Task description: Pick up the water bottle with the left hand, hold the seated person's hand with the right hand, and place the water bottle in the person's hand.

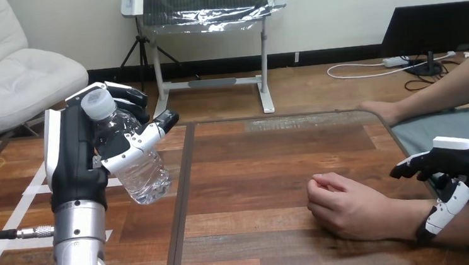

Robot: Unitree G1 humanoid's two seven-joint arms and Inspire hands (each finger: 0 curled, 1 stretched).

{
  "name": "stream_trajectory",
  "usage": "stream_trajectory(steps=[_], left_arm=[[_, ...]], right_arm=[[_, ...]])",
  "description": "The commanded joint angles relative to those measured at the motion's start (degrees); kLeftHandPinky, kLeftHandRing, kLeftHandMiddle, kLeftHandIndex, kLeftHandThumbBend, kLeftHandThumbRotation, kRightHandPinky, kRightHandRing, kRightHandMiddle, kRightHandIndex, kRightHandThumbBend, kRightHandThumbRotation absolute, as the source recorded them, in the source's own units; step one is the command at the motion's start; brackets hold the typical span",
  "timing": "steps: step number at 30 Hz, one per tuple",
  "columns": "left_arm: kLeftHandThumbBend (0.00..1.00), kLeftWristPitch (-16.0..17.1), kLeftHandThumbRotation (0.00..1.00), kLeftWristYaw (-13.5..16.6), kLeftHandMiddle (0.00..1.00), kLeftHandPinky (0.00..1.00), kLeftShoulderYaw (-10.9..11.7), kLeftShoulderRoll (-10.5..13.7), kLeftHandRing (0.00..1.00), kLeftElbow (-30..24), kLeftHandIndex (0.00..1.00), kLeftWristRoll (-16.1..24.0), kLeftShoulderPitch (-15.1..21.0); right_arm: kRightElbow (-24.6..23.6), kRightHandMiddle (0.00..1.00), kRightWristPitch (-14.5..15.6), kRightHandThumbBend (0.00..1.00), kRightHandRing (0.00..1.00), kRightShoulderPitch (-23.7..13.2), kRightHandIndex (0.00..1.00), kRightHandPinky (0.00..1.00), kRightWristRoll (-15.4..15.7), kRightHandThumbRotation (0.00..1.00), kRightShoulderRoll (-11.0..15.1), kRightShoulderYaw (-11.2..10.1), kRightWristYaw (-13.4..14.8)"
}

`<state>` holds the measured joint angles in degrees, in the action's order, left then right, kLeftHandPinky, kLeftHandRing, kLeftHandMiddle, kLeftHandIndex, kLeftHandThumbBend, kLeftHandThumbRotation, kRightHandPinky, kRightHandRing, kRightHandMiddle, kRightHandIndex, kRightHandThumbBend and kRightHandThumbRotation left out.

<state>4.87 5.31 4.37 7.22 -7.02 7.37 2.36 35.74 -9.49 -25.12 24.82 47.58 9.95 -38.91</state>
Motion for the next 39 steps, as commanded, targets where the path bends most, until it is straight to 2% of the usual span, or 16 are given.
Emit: stream_trajectory(steps=[1, 6, 13, 19, 30, 39], left_arm=[[0.62, 0.7, 0.0, 0.3, 0.39, 0.27, 0.4, -0.1, 0.34, -2.0, 0.42, -0.1, 2.4], [0.63, 0.6, 0.0, 0.5, 0.39, 0.27, 0.4, 0.0, 0.34, -2.0, 0.42, 0.2, 2.5], [0.63, 0.7, 0.0, 0.6, 0.39, 0.27, 0.3, 0.0, 0.34, -2.0, 0.42, 0.6, 2.7], [0.63, 0.8, 0.0, 0.6, 0.39, 0.27, 0.3, -0.1, 0.34, -1.8, 0.42, 0.5, 2.7], [0.64, 0.3, 0.0, 0.5, 0.39, 0.27, 0.3, 0.0, 0.34, -2.2, 0.42, 0.4, 2.8], [0.63, 0.0, 0.0, 0.6, 0.39, 0.27, 0.4, 0.2, 0.34, -2.3, 0.42, 0.8, 3.0]], right_arm=[[1.2, 0.92, 0.5, 1.0, 0.9, -3.5, 0.88, 0.83, 0.7, 0.05, -0.6, 1.5, -0.1], [1.5, 0.89, 0.3, 1.0, 0.88, -3.6, 0.87, 0.81, 1.5, 0.04, -0.9, 2.6, 0.5], [2.2, 0.88, 0.5, 1.0, 0.87, -4.2, 0.84, 0.79, 0.8, 0.05, -1.8, 3.5, -1.2], [2.0, 0.85, -0.1, 1.0, 0.83, -4.2, 0.8, 0.76, 1.0, 0.06, -2.3, 4.4, -1.1], [2.0, 0.73, 0.1, 1.0, 0.68, -3.9, 0.73, 0.6, 0.5, 0.11, -3.4, 5.0, -1.4], [0.9, 0.68, 1.3, 1.0, 0.63, -3.3, 0.68, 0.55, 1.0, 0.08, -4.3, 5.4, -1.0]])
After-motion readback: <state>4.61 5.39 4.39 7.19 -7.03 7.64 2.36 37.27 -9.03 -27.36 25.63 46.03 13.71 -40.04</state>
